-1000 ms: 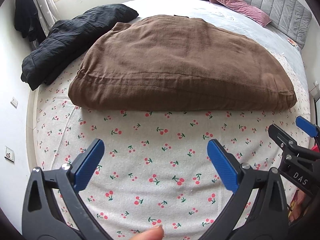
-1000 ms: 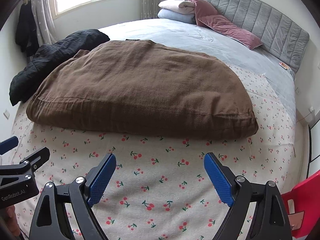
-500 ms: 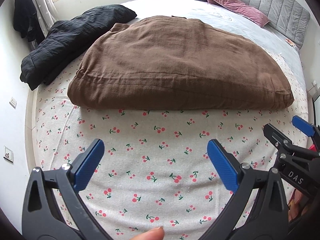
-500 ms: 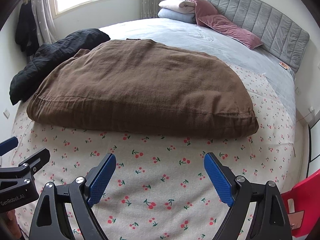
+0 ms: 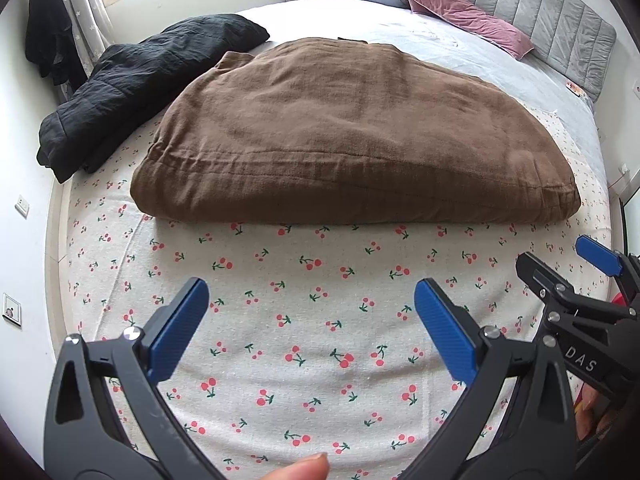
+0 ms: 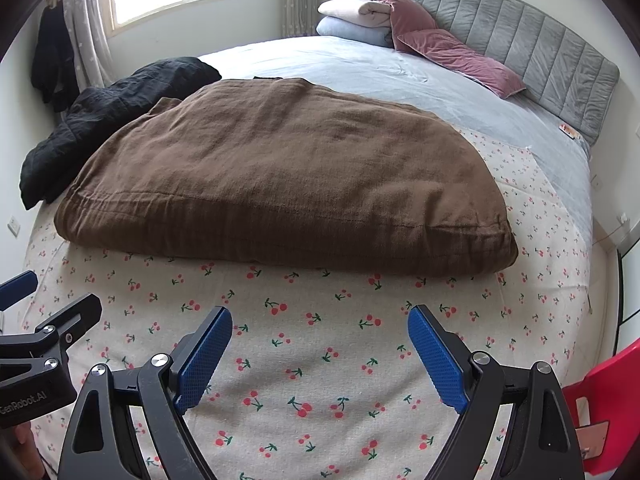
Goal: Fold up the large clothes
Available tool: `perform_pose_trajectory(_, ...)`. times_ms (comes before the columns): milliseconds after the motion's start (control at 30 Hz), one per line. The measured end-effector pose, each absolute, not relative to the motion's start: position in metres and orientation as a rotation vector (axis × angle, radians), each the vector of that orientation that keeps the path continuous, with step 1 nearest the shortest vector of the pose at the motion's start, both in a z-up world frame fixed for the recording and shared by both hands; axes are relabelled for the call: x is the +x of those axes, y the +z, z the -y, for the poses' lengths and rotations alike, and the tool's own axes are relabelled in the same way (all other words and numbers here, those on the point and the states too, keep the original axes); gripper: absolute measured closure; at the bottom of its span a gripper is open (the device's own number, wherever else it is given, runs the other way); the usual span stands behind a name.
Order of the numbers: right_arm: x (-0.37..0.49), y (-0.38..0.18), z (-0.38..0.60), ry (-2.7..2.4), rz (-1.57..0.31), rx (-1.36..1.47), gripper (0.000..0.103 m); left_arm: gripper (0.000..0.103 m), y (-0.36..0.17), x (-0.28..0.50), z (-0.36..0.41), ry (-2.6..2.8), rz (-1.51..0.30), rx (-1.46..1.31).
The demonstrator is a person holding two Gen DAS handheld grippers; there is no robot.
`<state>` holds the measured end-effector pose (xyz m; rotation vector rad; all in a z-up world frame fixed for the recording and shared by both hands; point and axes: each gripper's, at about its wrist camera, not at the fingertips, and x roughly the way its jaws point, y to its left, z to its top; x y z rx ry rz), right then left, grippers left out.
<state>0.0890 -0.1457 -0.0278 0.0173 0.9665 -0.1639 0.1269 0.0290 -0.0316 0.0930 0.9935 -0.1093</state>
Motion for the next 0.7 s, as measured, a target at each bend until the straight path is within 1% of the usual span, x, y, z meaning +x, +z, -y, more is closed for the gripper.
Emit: perform_pose_trajectory(700,0.0897,-0.0294,0.1452,-0.168,-0.965,0.022,0.012,0.001,-0.0304,0.1254,-0.0298,-0.111,-0.991,0.1)
